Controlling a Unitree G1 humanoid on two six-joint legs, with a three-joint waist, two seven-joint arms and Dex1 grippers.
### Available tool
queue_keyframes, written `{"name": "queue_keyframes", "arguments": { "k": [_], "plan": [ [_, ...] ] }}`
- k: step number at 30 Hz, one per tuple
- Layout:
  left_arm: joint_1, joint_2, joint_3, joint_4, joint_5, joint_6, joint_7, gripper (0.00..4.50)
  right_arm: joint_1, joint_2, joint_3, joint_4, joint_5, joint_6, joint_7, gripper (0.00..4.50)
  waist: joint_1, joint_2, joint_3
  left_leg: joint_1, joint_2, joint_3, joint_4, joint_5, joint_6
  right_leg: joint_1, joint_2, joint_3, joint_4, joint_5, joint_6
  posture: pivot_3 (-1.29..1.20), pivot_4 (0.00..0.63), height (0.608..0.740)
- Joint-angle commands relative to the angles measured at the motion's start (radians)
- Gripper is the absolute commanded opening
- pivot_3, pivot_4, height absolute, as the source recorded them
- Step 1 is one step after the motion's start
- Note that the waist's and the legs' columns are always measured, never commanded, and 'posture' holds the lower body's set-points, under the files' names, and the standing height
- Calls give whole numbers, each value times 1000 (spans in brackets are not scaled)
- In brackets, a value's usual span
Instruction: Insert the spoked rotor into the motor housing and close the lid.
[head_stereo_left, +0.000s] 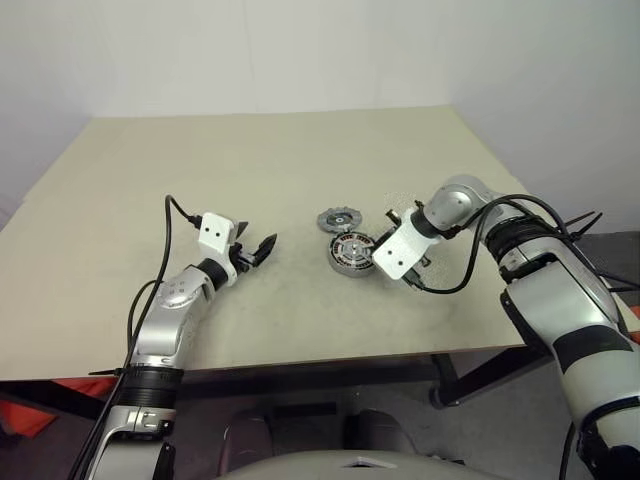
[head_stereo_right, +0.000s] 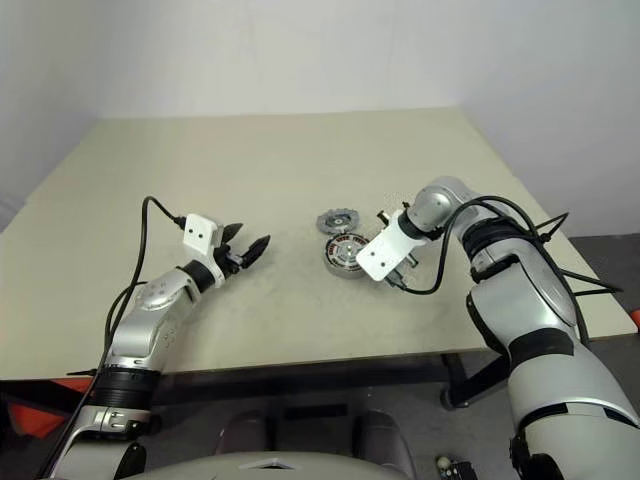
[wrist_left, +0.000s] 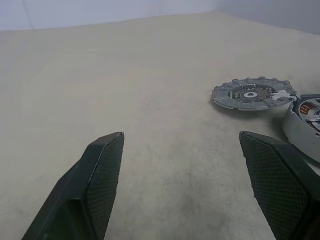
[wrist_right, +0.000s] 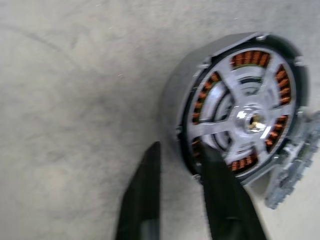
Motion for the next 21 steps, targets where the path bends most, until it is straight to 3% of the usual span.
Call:
{"name": "queue_keyframes", "arguments": {
  "k": [1,11,15,21],
  "plan": [
    [-10,3,10,-39,-3,-12,3,3861,-14,7,-11,2,0,5,-25,84,-3,0,0,0,0,0,0,0,0,1,0,0,0,0,0,0,0,740],
    [-7,3,6,-41,-1,-10,4,3861,-1,35,-97,-19,92,134,-9,11,-16,0,0,-1,0,0,0,0,0,0,0,0,0,0,0,0,0,740],
    [-3,-1,5,-37,0,-14,5,3861,34,88,-225,-137,301,499,215,11,-19,0,0,-1,0,0,0,0,0,0,0,0,0,0,0,0,0,740],
    [5,-4,2,-46,1,-11,8,3861,110,71,-288,-436,409,1012,339,11,-2,0,1,-2,1,-1,0,0,1,-1,0,-2,-1,-1,-1,0,0,740]
  ]
}}
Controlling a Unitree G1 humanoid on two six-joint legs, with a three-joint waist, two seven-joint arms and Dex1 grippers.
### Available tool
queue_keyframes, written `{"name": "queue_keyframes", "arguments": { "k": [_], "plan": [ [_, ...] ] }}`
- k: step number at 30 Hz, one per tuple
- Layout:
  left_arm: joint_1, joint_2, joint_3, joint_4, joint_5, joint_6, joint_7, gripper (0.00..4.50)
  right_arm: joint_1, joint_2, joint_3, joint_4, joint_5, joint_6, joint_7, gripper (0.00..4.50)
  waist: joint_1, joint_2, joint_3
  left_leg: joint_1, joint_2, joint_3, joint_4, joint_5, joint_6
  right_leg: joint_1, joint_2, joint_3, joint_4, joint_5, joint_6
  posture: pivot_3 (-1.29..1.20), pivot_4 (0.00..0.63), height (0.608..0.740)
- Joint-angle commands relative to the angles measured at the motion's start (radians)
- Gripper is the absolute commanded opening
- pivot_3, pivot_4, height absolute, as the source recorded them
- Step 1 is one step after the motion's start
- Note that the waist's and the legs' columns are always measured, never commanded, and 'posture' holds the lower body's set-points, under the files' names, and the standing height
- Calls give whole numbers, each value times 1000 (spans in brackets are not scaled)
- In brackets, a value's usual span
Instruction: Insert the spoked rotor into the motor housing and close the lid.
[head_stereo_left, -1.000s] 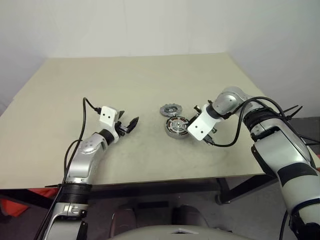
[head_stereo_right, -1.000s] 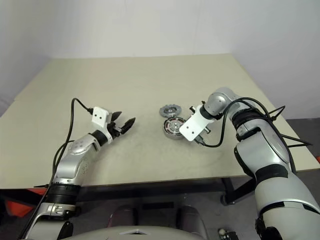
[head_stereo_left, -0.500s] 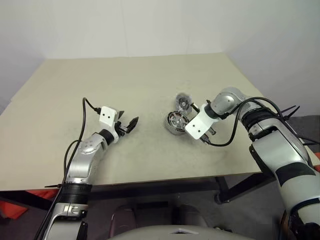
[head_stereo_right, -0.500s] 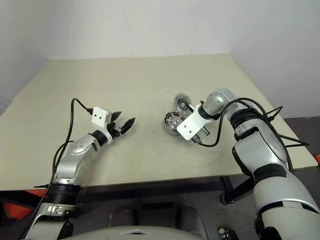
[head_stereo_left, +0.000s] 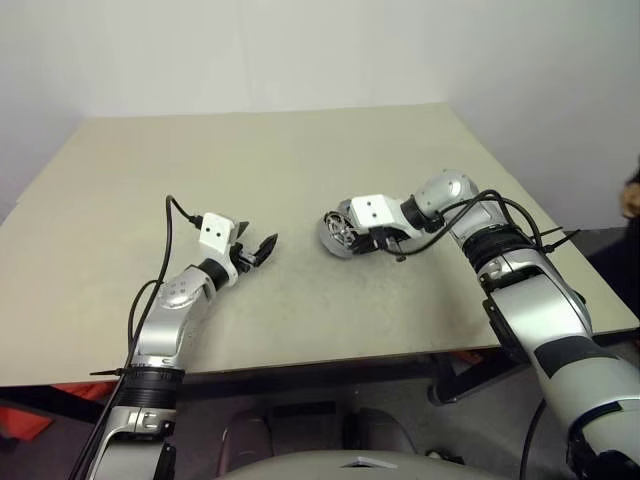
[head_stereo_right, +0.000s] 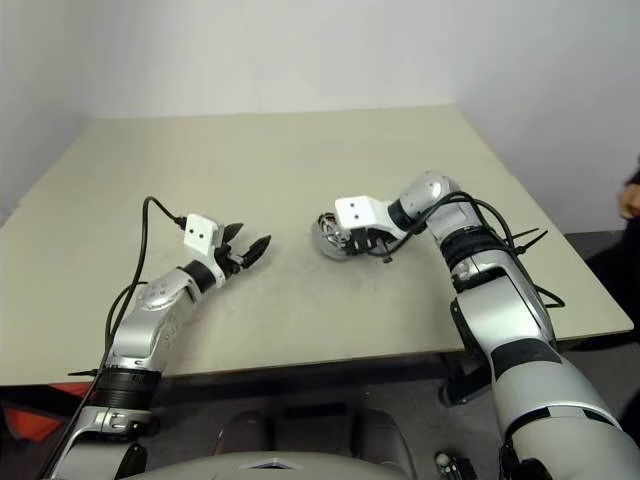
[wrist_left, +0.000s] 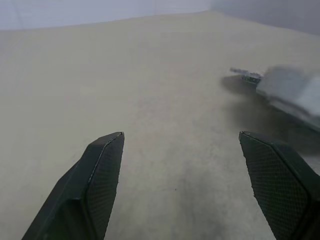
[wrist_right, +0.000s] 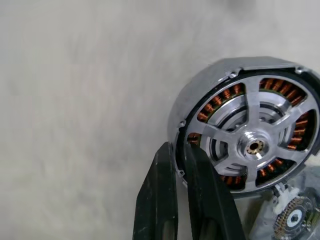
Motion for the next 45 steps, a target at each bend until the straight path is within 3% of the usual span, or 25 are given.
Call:
{"name": "queue_keyframes", "arguments": {
  "k": [1,8,15,26,35,36,37,45],
  "plan": [
    [-1,0,4,-42,0,-10,4,3861,15,-26,-55,-198,87,250,50,11,12,0,0,0,0,0,0,0,0,0,0,0,0,0,0,0,0,740],
    [7,-3,1,-49,1,-10,6,3861,101,-67,-31,-472,158,672,69,11,36,0,0,1,0,0,0,0,-1,0,0,0,0,0,0,0,0,740],
    [28,0,5,-67,-1,-9,8,3861,80,50,-52,-543,211,1112,-148,11,38,0,0,3,0,0,-3,3,-7,0,1,1,0,0,0,0,0,740],
    [51,11,19,-99,-5,1,20,3861,65,125,-30,-503,257,1176,-329,11,40,0,0,4,0,-2,-5,7,-13,0,0,1,0,0,1,0,0,740],
    [47,15,24,-98,-7,4,24,3861,103,122,5,-551,311,1205,-342,11,40,0,0,5,0,-3,-6,7,-14,2,0,1,0,0,1,0,0,740],
    [46,15,24,-97,-6,3,24,3861,117,118,13,-563,313,1194,-342,713,40,0,0,5,0,-3,-6,7,-14,2,0,1,0,0,1,0,0,740],
    [45,15,23,-96,-6,3,24,3861,126,117,18,-570,313,1182,-347,904,40,0,0,5,0,-3,-6,7,-14,2,0,1,0,0,1,0,0,740],
    [39,15,22,-88,-6,1,19,3861,120,102,-17,-620,367,1190,-357,3744,40,0,0,5,-1,-3,-6,7,-14,2,0,1,0,0,1,0,0,740]
  ]
}}
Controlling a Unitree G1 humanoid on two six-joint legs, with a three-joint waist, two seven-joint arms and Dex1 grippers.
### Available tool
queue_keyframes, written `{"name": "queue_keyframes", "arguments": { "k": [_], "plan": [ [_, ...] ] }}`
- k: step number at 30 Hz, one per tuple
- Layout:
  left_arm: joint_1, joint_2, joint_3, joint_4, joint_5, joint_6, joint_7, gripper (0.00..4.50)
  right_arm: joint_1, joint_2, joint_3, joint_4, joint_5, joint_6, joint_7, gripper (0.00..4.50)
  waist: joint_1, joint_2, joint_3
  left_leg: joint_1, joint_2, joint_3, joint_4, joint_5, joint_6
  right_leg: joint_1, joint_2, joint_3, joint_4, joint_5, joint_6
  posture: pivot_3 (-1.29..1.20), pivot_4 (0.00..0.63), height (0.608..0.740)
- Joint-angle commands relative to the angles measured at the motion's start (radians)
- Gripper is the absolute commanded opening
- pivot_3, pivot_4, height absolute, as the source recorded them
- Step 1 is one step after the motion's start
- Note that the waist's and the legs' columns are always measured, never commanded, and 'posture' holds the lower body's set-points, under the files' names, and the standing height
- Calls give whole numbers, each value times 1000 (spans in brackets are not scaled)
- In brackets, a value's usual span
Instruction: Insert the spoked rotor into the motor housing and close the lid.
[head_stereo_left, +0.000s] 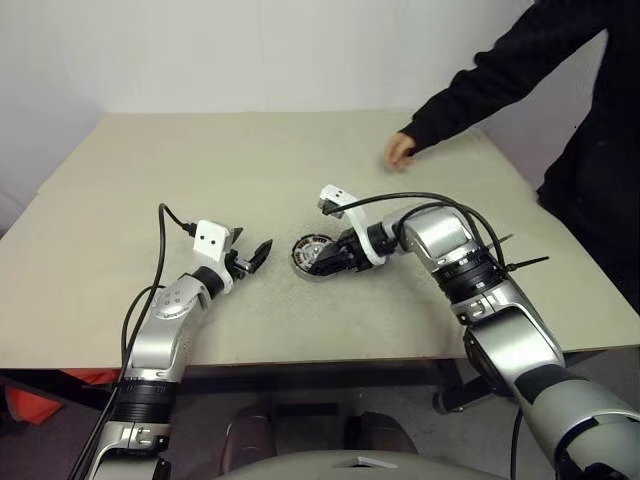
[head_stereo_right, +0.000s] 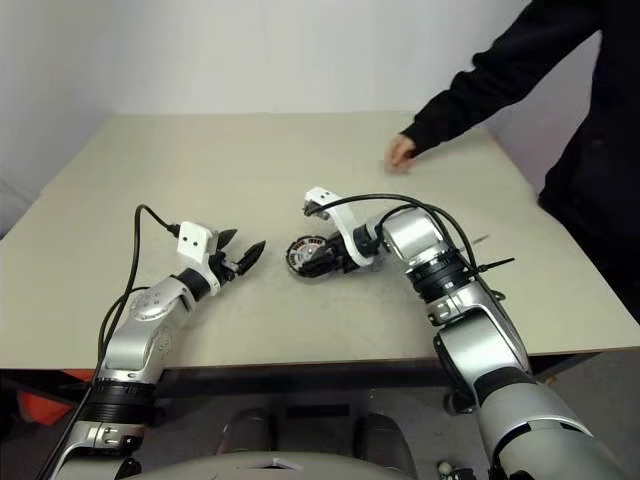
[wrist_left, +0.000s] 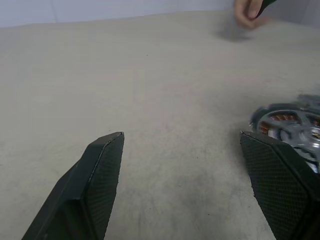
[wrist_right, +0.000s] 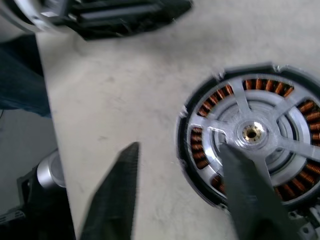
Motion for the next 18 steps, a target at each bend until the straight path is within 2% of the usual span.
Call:
{"name": "queue_keyframes", "arguments": {
  "k": [1,2,3,6,10,14,18],
  "plan": [
    [-22,8,13,-23,-5,-9,-2,3861,-41,-7,-46,-41,42,-8,-11,4080,0,0,0,0,0,0,0,0,0,0,0,0,0,0,0,0,0,740],
    [-23,8,13,-22,-6,-9,-3,3861,-47,-5,-59,-40,49,-15,-20,4453,0,0,0,0,0,0,0,0,0,0,0,0,0,0,0,0,0,740],
    [-23,8,14,-22,-6,-9,-3,3861,-53,-2,-74,-38,54,-27,-31,4486,0,0,0,0,0,0,0,0,0,0,0,0,0,0,0,0,0,740],
    [-22,10,17,-26,-9,-7,-4,3861,-80,13,-155,-33,90,-78,-68,4486,0,0,0,0,0,0,0,0,-1,0,0,0,0,0,0,0,0,740],
    [-16,19,32,-29,-16,-6,-7,3861,-25,-7,-223,-117,125,-256,-51,4486,1,0,0,0,0,0,0,0,-1,0,0,0,0,0,0,0,0,740],
    [-16,28,40,-26,-19,-4,-12,3861,39,-21,-311,-211,219,-318,-21,4486,2,0,0,-1,0,0,0,0,0,0,0,0,-1,0,0,0,0,740],
    [-21,32,41,-21,-19,1,-20,3861,79,-9,-354,-245,242,-347,-92,4486,0,0,0,0,-1,0,0,0,0,0,0,0,0,0,0,0,0,740]
  ]
}}
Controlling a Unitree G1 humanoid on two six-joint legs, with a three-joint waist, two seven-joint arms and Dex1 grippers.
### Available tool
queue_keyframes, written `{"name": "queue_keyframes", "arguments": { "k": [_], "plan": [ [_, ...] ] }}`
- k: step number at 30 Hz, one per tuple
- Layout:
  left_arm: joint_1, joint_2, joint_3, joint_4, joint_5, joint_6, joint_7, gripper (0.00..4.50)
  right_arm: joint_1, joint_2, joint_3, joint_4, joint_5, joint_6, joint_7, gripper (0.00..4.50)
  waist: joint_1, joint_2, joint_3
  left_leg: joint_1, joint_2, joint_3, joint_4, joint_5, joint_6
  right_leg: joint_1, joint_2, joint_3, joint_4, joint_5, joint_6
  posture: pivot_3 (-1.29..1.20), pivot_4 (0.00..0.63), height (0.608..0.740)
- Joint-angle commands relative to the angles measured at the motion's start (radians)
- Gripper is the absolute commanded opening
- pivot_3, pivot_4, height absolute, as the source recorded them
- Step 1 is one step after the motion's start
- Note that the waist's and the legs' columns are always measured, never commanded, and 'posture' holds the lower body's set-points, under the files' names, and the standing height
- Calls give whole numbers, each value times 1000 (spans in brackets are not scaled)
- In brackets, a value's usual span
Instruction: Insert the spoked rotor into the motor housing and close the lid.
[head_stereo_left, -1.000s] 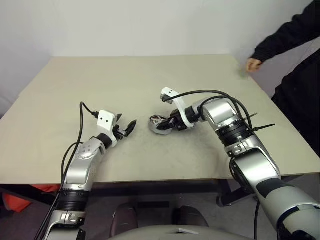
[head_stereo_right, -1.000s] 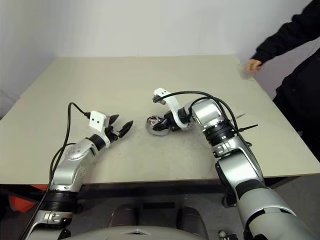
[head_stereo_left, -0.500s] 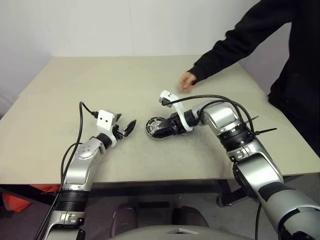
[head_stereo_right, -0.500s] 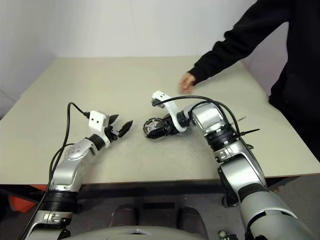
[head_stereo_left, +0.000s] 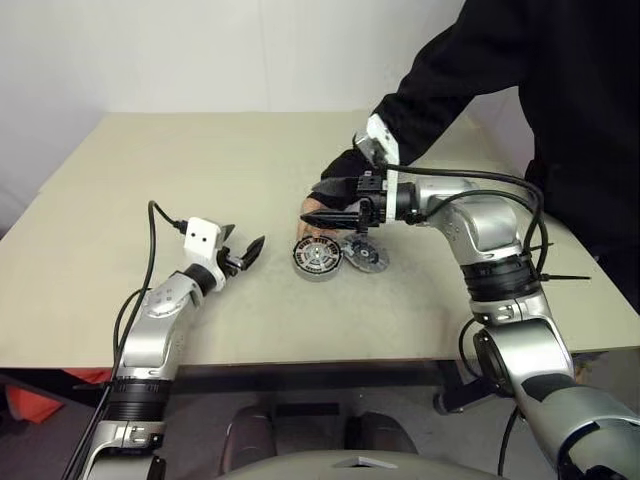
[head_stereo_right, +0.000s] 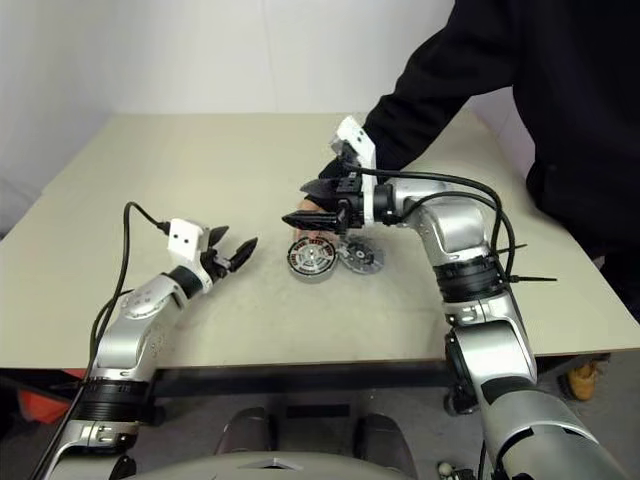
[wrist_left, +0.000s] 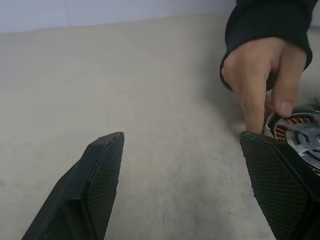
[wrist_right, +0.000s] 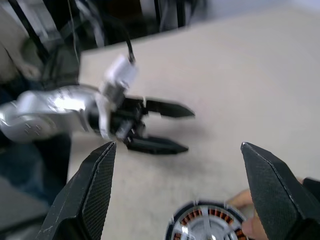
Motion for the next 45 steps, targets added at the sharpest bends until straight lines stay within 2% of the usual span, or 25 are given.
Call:
{"name": "queue_keyframes", "arguments": {
  "k": [1,13,23,29,33,38,45],
  "plan": [
    [-20,9,6,-19,-11,1,-11,3861,18,7,-52,-59,35,-38,-61,4486,-1,0,0,1,0,0,0,0,0,0,0,0,0,0,0,0,0,740],
    [-73,5,17,-3,-30,8,-32,3861,96,-27,22,-22,-58,-180,-143,4486,-1,0,0,3,0,0,0,1,-1,2,0,0,0,0,1,0,0,740],
    [-57,11,10,-7,-23,12,-31,3861,95,-56,44,5,-78,-256,-109,4486,-1,0,0,3,-1,0,0,0,-1,2,0,0,0,0,1,0,0,740],
    [-58,7,5,-4,-19,9,-28,3861,105,-273,199,100,-236,-642,196,4486,4,0,0,2,0,0,0,-1,2,3,-1,0,-2,0,1,0,0,740],
    [-62,3,2,2,-18,6,-28,3861,35,-368,302,236,-388,-923,301,4486,-2,0,0,-2,0,0,1,-2,3,3,-1,0,-2,0,1,0,0,740],
    [-68,-5,-1,11,-15,0,-27,3861,-83,-376,376,417,-516,-1192,339,4486,-11,0,0,-2,0,0,1,-2,4,2,1,0,0,0,0,0,0,740],
    [-58,-16,0,9,-8,-9,-18,3861,-198,-315,465,603,-632,-1456,342,4486,-13,-1,0,-3,0,0,2,-3,7,1,0,-1,0,0,0,0,0,740]
  ]
}}
